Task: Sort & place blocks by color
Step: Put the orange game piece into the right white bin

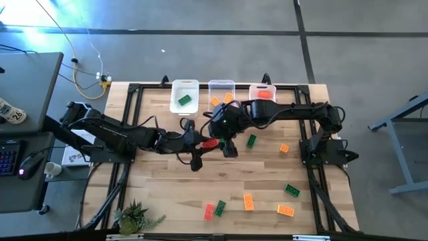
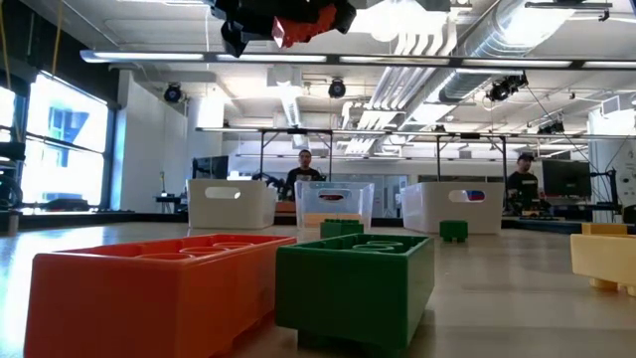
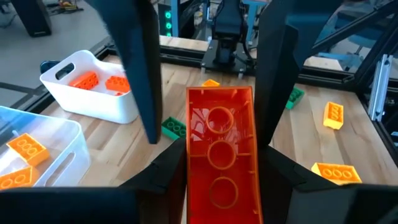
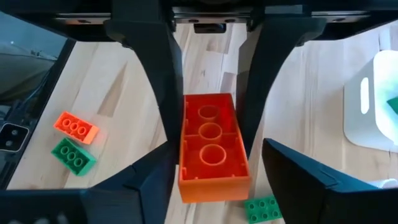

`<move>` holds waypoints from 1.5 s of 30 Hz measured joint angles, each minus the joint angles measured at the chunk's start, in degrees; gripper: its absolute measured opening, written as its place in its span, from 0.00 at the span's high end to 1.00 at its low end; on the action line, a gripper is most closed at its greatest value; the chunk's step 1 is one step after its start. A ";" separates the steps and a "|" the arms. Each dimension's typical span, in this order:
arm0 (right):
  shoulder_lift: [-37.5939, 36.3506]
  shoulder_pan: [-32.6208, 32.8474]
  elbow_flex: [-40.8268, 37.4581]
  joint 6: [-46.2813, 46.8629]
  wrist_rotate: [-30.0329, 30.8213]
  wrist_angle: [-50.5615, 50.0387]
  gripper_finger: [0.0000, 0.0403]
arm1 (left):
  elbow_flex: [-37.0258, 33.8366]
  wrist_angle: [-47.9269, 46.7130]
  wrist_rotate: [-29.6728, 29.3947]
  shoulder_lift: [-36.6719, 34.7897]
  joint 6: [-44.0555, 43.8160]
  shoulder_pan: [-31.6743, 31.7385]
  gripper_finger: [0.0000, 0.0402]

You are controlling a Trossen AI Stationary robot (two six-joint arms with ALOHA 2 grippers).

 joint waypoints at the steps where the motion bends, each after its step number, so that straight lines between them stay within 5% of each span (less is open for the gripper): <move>1: 0.00 0.00 0.00 0.03 -0.06 -0.04 0.46 | 0.00 0.00 0.00 0.00 0.00 0.02 0.70; 12: -0.04 0.00 0.02 1.60 -0.08 -0.72 0.71 | 0.00 0.02 1.07 0.02 -0.26 1.36 0.67; 29: -0.07 -0.05 0.04 5.04 2.78 -2.27 0.71 | 0.00 -1.14 4.83 0.07 -4.13 4.65 0.58; 38: -0.02 -0.02 0.04 6.50 2.98 -4.58 0.71 | 0.02 -2.28 6.34 0.00 -4.15 5.33 0.42; 45: -0.02 -0.02 0.04 7.67 11.13 -12.28 0.71 | 0.02 -2.56 5.71 0.00 -4.15 5.31 0.36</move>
